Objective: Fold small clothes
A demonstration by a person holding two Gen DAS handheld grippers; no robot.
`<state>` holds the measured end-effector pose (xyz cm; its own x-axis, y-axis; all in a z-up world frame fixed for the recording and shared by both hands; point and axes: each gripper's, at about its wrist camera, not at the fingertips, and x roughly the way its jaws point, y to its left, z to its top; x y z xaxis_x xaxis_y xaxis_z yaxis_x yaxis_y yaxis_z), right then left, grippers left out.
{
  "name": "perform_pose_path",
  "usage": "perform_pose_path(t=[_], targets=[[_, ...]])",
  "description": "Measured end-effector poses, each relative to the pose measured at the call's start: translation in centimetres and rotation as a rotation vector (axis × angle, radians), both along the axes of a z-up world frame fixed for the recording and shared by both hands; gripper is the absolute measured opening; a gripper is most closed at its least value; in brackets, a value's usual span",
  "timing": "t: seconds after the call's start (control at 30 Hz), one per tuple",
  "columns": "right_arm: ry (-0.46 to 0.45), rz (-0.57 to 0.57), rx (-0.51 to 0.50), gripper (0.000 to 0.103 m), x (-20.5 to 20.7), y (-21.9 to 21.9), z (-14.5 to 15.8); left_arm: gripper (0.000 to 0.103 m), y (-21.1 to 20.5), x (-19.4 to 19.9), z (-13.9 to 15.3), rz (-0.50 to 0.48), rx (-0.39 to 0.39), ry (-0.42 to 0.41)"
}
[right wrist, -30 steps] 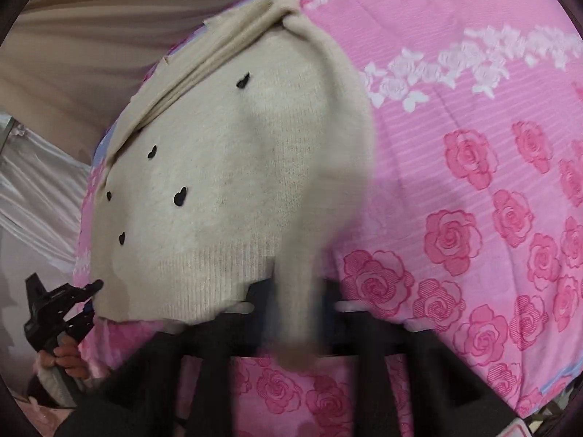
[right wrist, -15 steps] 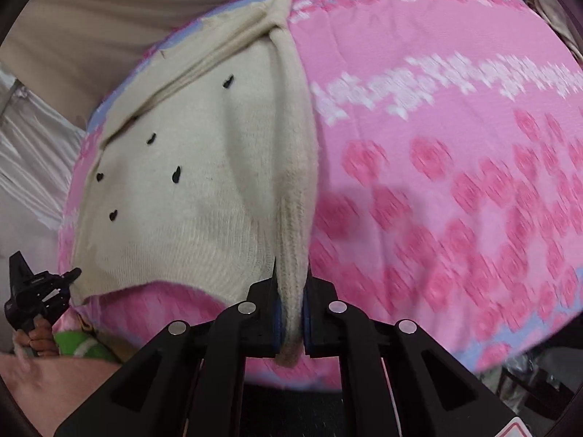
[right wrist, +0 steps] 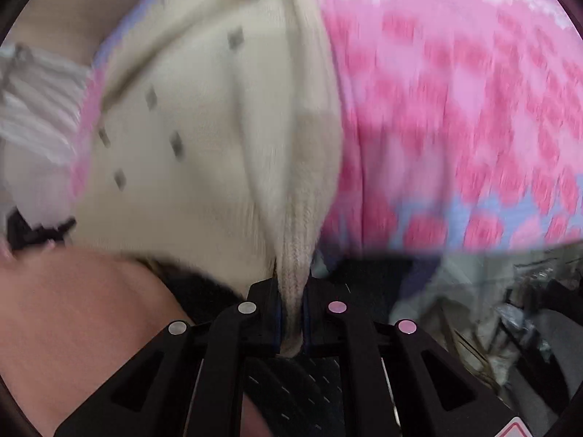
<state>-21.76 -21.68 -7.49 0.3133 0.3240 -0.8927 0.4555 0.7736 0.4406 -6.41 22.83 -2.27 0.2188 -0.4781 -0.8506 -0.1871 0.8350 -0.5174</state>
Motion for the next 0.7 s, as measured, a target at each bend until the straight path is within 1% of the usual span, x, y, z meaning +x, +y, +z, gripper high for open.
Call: perform_pose_path(t=[0.07,0.1,0.17,0.23,0.3,0.33,0.37,0.43,0.5,0.6,0.7], targets=[[-0.124,-0.056,-0.01,0.006,2.8,-2.2,2.3,0.01,-0.6,3.1,2.3,0.037,-0.048,-0.101],[-0.2,-0.097,-0.016,0.006,4.5,-3.5,3.5,0.01,-1.0,4.5,2.9,0.046,-0.059,-0.139],[-0.314,-0.167,-0.001,0.006,7.4,-5.3,4.9,0.01,-2.1,7.5,4.0,0.06,-0.076,-0.2],[-0.391,-0.205,0.007,0.006,10.2,-6.5,5.7,0.01,-3.6,10.8,4.7,0.077,-0.089,-0.247],[-0.446,-0.213,-0.018,0.006,13.6,-7.8,6.2,0.01,-5.2,13.9,5.2,0.083,-0.078,-0.284],[-0.457,-0.217,-0.026,0.006,14.9,-8.5,6.2,0.01,-5.9,15.5,5.3,0.08,-0.087,-0.296],[-0.464,-0.224,-0.032,0.006,16.4,-9.0,6.2,0.01,-6.7,17.3,5.3,0.089,-0.069,-0.309],[-0.477,-0.236,-0.038,0.006,18.8,-10.0,6.3,0.011,-7.6,20.0,4.9,0.104,-0.072,-0.315],[-0.479,-0.235,-0.039,0.006,21.1,-11.2,6.2,0.011,-8.3,22.4,4.7,0.114,-0.055,-0.319],[-0.457,-0.237,-0.041,0.007,24.1,-12.3,5.5,0.01,-9.2,25.0,3.8,0.125,-0.018,-0.32],[-0.425,-0.256,-0.033,0.007,26.5,-13.0,3.8,0.01,-10.3,27.1,2.4,0.129,0.024,-0.303]])
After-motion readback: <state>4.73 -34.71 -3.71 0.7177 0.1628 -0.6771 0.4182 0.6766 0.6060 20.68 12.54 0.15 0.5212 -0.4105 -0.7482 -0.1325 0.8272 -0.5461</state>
